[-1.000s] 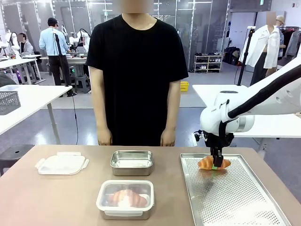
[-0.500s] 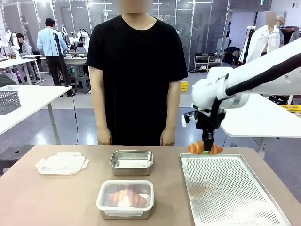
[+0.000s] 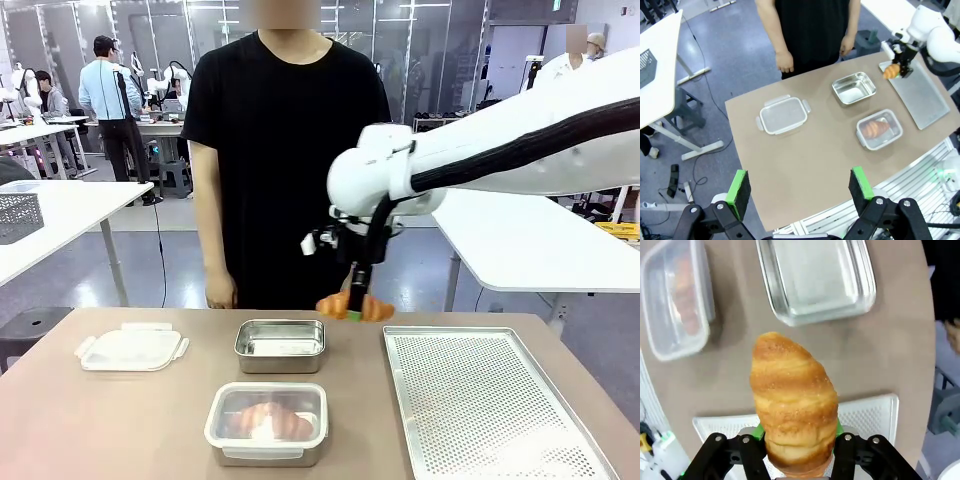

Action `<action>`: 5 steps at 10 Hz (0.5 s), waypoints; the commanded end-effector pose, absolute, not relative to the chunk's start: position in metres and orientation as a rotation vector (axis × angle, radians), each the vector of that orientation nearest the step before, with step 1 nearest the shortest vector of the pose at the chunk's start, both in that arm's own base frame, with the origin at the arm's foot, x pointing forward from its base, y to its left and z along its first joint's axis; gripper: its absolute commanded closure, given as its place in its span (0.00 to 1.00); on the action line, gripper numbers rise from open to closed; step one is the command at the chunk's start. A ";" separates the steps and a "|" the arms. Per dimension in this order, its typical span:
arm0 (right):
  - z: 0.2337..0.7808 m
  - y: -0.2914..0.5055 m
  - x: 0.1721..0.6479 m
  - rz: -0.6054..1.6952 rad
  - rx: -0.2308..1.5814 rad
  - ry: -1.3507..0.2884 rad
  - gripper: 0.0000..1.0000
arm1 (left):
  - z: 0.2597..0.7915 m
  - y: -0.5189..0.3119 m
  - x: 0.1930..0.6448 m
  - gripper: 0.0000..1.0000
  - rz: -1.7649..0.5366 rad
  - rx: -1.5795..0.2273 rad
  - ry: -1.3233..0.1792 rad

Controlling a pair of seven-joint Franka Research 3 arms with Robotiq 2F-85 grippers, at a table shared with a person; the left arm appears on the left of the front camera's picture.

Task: Place the bread into the airtight container.
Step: Pick up a Butter Roll and place it into an empty Airtight Container.

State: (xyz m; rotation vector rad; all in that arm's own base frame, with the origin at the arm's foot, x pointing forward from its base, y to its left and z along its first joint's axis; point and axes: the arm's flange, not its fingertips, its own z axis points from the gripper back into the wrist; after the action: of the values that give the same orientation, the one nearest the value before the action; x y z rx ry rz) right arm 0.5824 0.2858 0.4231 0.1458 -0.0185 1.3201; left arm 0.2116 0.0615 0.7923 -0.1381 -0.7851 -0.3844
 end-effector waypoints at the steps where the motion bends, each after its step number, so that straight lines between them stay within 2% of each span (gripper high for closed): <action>1: 0.424 0.329 0.593 1.304 0.136 -0.004 0.54 | 0.795 0.061 0.212 0.00 -0.386 -0.135 -0.786; 3: 0.418 0.383 0.590 1.299 0.163 -0.028 0.54 | 0.795 0.061 0.212 0.00 -0.386 -0.135 -0.786; 5: 0.400 0.417 0.595 1.300 0.111 -0.008 0.54 | 0.795 0.061 0.212 0.00 -0.386 -0.135 -0.786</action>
State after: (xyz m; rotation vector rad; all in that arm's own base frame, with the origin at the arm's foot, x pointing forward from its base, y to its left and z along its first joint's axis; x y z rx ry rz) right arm 0.5792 0.4054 0.4042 0.1610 -0.0368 1.3215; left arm 0.2116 0.0615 0.7923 -0.1382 -0.7851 -0.3842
